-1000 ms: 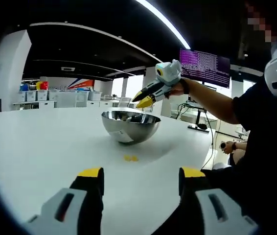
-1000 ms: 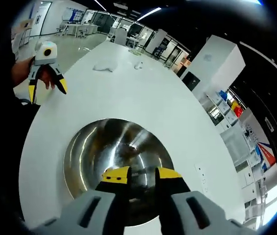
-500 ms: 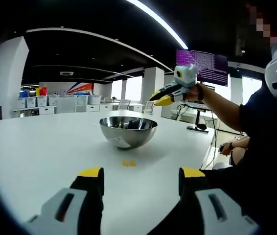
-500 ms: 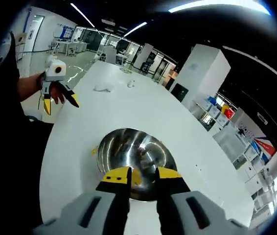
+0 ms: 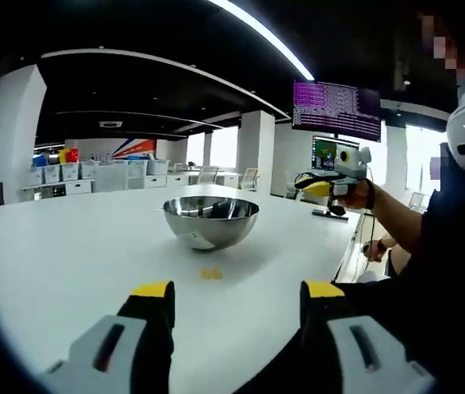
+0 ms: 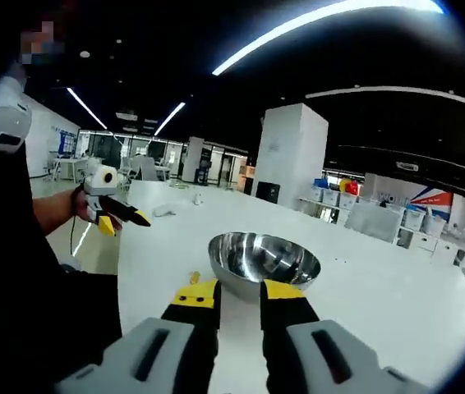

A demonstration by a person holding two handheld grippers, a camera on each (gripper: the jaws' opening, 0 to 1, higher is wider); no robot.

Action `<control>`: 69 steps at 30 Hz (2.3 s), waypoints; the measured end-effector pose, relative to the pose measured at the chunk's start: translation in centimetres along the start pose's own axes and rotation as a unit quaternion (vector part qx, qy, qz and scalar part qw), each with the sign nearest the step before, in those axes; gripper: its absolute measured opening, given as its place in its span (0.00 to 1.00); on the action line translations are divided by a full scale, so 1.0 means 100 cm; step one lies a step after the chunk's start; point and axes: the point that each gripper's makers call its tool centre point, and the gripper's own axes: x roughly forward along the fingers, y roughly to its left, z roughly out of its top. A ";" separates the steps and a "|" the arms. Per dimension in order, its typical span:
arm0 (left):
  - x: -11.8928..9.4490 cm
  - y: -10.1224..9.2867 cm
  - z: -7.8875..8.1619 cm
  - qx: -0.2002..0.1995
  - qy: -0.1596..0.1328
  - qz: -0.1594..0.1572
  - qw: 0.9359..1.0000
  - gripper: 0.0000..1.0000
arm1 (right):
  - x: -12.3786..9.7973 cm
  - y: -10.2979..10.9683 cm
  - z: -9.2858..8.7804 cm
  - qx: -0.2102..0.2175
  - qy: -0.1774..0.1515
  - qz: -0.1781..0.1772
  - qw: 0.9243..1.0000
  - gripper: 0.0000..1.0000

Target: Pick up the QQ candy scattered on the table and place it into the stainless steel bowl on the table

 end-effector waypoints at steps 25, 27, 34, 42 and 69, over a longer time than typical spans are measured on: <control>-0.009 0.000 -0.003 0.001 -0.002 0.004 1.000 0.61 | 0.069 0.062 -0.058 0.019 0.047 0.053 0.997 0.21; -0.010 0.001 -0.004 -0.002 -0.003 0.004 1.000 0.61 | 0.083 0.066 -0.061 0.030 0.051 0.060 0.996 0.21; -0.016 0.003 -0.009 -0.007 0.000 0.006 1.000 0.61 | 0.136 0.077 -0.071 0.022 0.075 0.078 0.994 0.21; -0.030 0.009 -0.011 -0.013 -0.003 0.020 1.000 0.61 | 0.181 0.095 -0.069 0.005 0.086 0.107 0.991 0.21; -0.030 0.018 -0.013 -0.024 -0.002 0.027 0.999 0.61 | 0.197 0.091 -0.075 0.016 0.101 0.110 0.989 0.09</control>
